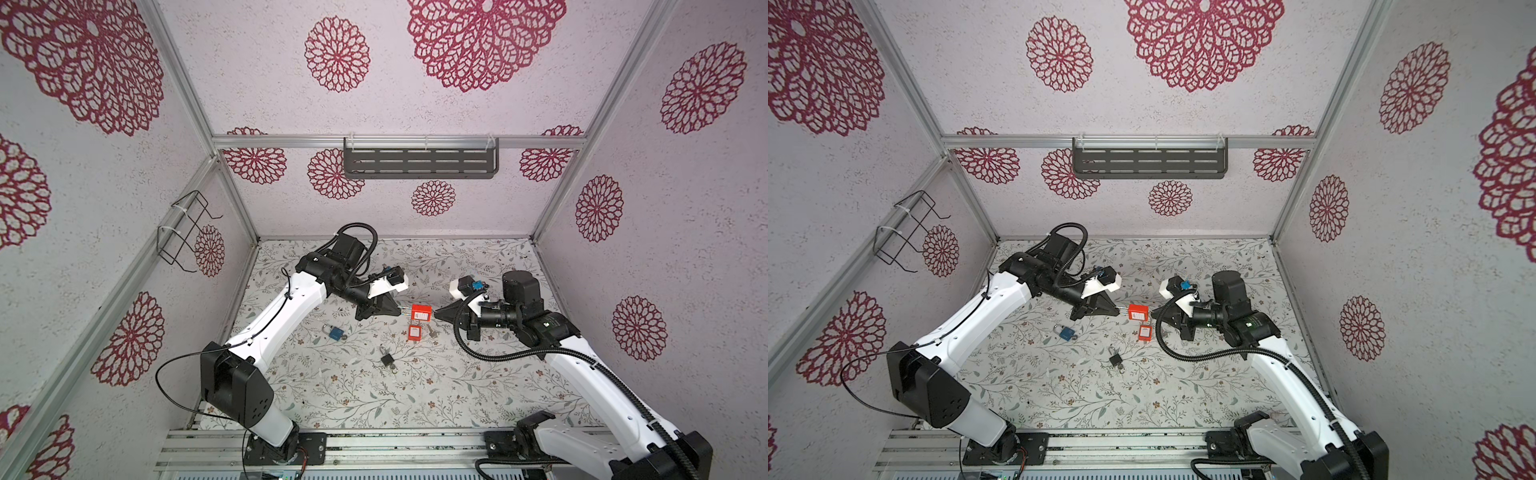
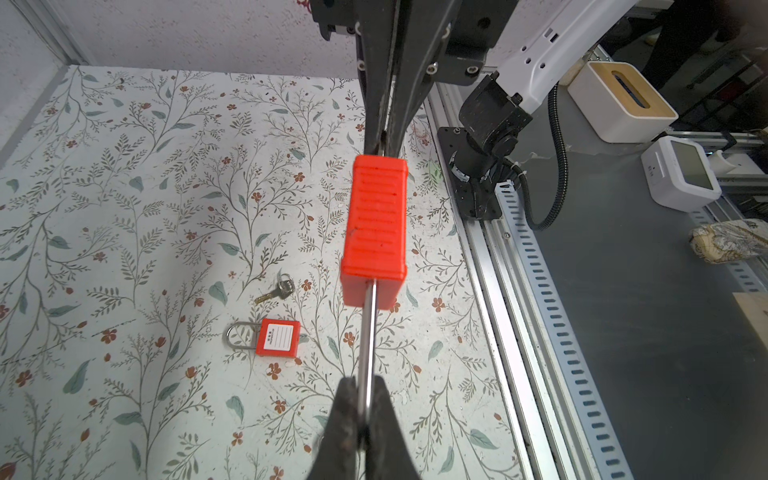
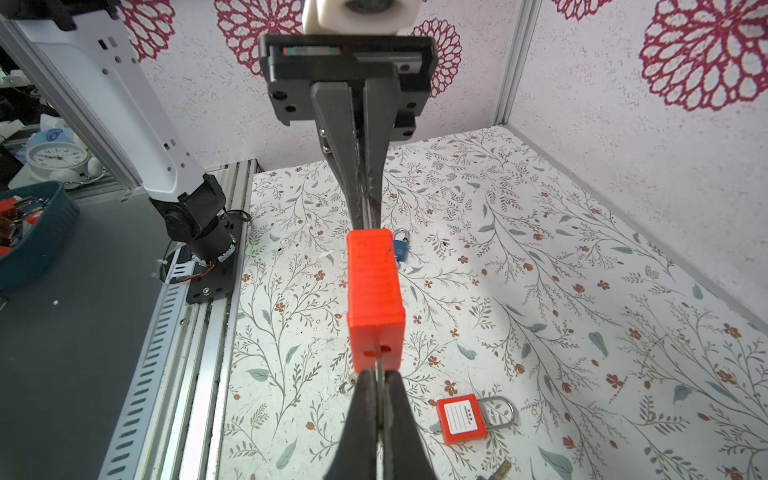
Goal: Lock with the key
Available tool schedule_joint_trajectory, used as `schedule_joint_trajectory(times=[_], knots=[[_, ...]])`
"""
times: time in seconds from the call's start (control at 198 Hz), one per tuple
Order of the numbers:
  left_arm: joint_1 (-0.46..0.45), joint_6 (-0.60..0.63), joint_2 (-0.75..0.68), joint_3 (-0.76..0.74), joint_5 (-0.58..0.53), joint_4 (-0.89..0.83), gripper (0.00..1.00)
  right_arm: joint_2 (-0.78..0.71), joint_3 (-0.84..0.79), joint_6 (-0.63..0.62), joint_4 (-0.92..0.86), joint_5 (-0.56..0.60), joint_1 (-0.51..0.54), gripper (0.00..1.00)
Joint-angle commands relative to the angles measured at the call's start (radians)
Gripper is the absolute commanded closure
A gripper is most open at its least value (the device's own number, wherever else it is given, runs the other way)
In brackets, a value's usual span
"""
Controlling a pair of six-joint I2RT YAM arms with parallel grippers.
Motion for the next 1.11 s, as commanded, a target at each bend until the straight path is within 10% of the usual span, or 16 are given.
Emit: schedule_joint_trajectory(times=[0.0, 1.104], knots=[[-0.004, 0.01, 0.0, 0.026, 0.046, -0.023, 1.0, -0.001, 0.012, -0.058, 0.016, 0.059, -0.006, 0.98], [-0.003, 0.023, -0.035, -0.031, 0.0, -0.01, 1.0, -0.004, 0.024, -0.093, -0.109, 0.026, -0.07, 1.0]])
